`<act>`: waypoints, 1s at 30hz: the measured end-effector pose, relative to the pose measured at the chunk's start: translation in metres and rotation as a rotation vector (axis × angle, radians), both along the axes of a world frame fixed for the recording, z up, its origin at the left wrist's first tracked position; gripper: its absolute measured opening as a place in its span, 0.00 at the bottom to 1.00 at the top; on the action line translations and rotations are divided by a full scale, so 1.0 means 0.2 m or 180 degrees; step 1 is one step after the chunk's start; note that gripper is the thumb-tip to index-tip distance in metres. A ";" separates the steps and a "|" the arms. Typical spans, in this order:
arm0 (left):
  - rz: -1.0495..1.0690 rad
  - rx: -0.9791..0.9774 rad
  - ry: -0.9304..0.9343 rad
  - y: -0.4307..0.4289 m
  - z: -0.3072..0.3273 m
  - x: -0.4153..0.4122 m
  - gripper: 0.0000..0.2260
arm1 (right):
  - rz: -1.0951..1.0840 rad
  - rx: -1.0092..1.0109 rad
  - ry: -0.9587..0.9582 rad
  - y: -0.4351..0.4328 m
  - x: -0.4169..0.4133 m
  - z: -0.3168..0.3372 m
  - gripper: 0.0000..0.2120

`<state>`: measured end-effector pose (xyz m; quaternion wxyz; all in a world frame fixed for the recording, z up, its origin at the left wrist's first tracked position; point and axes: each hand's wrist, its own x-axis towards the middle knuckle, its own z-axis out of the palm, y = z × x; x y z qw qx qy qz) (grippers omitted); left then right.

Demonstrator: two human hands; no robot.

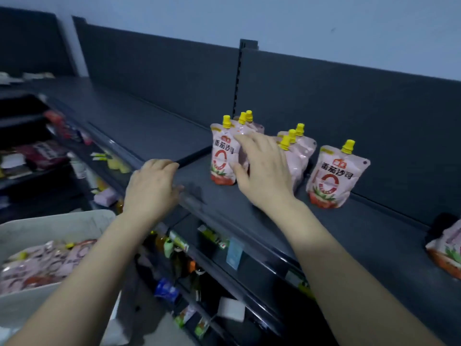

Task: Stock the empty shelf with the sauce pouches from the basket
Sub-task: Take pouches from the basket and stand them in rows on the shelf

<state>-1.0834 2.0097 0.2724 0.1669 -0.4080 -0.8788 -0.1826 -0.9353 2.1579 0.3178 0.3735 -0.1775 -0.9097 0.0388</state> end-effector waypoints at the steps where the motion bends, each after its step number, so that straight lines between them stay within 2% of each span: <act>1: 0.0142 -0.0104 0.0004 -0.08 -0.02 -0.03 0.21 | 0.0124 0.0009 -0.0153 -0.06 -0.06 -0.03 0.22; 10: 0.1180 -0.0960 -0.0112 -0.77 -0.22 -0.31 0.20 | 0.0930 0.0200 -0.1580 -0.57 -0.56 -0.35 0.23; 14: 0.1490 -0.1255 -0.0356 -1.04 -0.35 -0.47 0.19 | 0.1088 0.0298 -0.1960 -0.78 -0.78 -0.48 0.22; 26: 0.1630 -0.1689 -0.1055 -1.52 -0.78 -0.87 0.13 | 0.1182 -0.0083 -0.2768 -1.19 -1.34 -0.93 0.18; 30: 0.1643 -0.1714 -0.1426 -1.59 -0.91 -1.01 0.14 | 0.1321 -0.0123 -0.2982 -1.26 -1.49 -1.08 0.22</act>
